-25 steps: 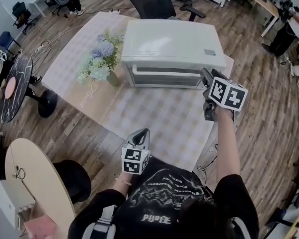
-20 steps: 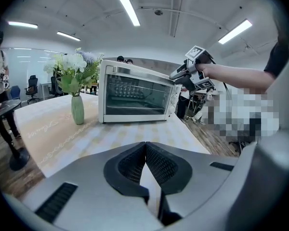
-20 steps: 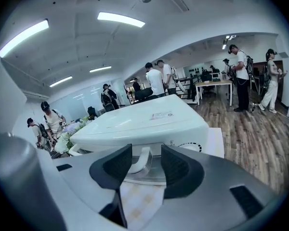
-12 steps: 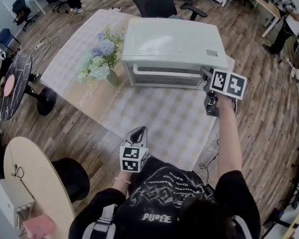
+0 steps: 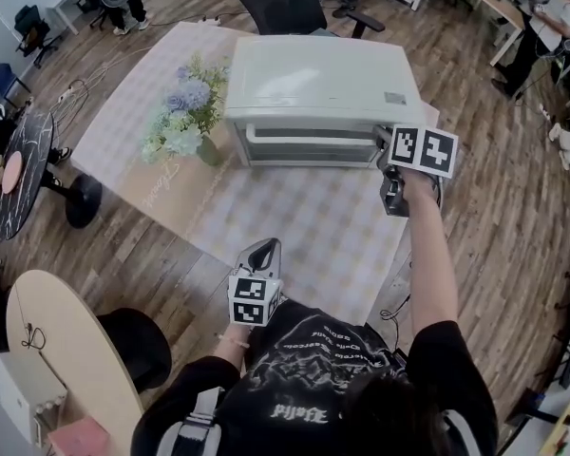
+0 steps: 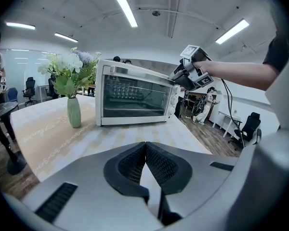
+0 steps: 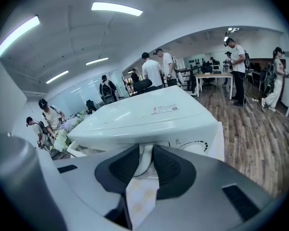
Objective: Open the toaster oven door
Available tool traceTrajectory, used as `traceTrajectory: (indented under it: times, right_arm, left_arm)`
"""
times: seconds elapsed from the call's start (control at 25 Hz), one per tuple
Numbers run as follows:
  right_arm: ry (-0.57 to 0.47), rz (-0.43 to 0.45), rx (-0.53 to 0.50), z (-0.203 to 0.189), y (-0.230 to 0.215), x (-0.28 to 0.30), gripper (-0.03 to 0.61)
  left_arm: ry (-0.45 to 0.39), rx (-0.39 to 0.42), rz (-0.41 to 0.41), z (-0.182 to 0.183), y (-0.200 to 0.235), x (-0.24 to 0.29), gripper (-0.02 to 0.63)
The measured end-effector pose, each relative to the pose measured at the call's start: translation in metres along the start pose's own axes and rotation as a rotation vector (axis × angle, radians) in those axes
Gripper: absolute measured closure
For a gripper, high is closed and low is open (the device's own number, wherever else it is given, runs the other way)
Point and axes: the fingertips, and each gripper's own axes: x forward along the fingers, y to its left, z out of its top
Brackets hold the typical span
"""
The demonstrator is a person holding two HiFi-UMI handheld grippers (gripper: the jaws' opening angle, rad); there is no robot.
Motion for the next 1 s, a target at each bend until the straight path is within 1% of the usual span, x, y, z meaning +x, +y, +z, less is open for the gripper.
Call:
traceTrajectory:
  times: [0.12,0.48,0.64,0.84,1.0]
  right_arm:
    - [0.007,-0.022,-0.036,0.000,0.001,0.000,0.479]
    - [-0.014,-0.024,-0.032,-0.012,0.003,-0.011,0.480]
    - [-0.023,-0.026,-0.037,-0.023,0.003,-0.017,0.482]
    - [-0.038,0.003,0.003,-0.044,0.003,-0.028,0.483]
    - [-0.044,-0.014,-0.011,-0.053,0.003,-0.035,0.486]
  left_arm:
    - [0.006,-0.008,-0.004,-0.002,0.001,0.000,0.594]
    - [0.026,-0.047,-0.026,-0.011,0.006,0.000,0.594]
    - [0.026,-0.044,-0.032,-0.016,0.006,0.000,0.594]
    - [0.024,-0.053,-0.031,-0.019,0.011,-0.007,0.594]
    - [0.033,-0.045,-0.024,-0.025,0.014,-0.016,0.594]
